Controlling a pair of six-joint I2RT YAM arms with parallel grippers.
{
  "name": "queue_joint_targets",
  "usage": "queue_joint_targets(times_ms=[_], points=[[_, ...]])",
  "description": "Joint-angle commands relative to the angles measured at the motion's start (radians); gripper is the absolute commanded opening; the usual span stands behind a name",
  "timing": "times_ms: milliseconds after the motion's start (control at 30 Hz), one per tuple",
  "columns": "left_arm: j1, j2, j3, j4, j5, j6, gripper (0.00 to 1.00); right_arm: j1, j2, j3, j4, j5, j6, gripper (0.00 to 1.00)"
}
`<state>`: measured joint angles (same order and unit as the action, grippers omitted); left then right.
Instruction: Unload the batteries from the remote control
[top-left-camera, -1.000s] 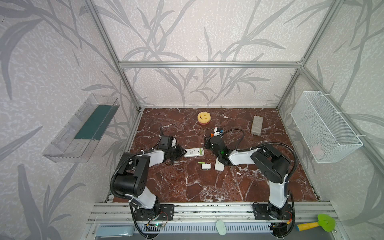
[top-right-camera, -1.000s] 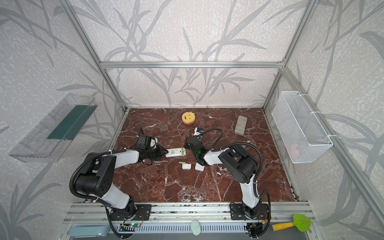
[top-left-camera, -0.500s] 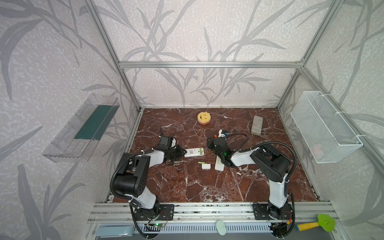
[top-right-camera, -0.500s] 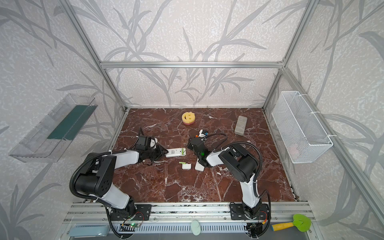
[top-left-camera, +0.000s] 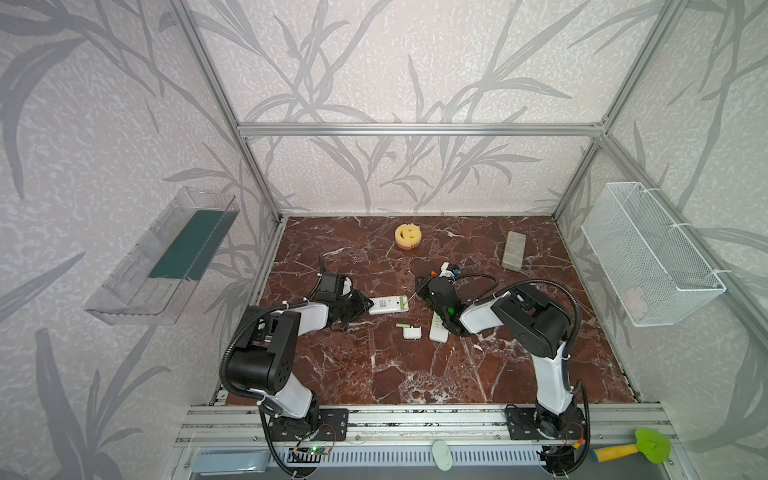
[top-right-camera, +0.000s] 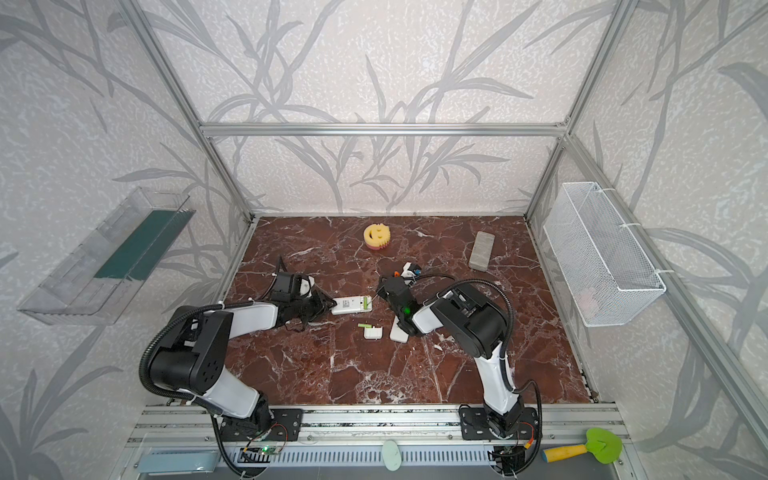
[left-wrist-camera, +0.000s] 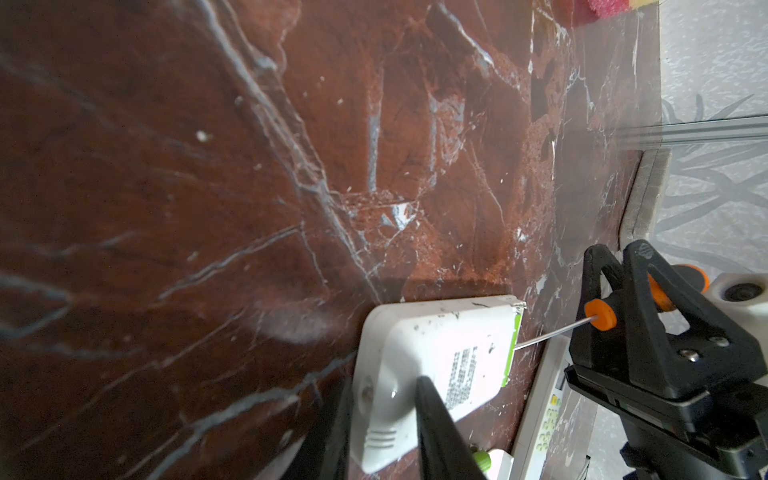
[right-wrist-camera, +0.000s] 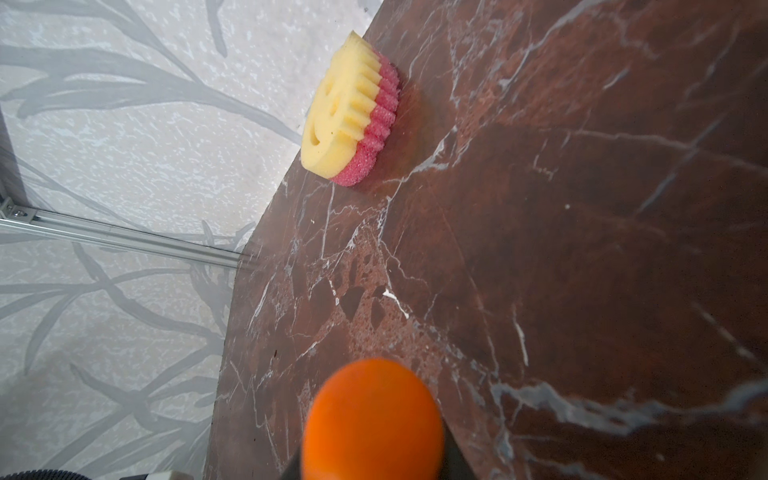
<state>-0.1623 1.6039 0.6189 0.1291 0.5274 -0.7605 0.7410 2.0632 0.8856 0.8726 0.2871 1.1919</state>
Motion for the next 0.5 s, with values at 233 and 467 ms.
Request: queue_joint_targets(times_ms=[233, 467], points=[[-0.014, 0.053, -0.058, -0.094, 0.002, -0.014, 0.29, -0.006, 0.07, -0.03, 0.052, -0.028, 0.06, 0.0], [-0.014, 0.056, -0.056, -0.094, 0.0, -0.013, 0.29, -0.017, 0.08, -0.03, 0.069, -0.034, 0.075, 0.0]])
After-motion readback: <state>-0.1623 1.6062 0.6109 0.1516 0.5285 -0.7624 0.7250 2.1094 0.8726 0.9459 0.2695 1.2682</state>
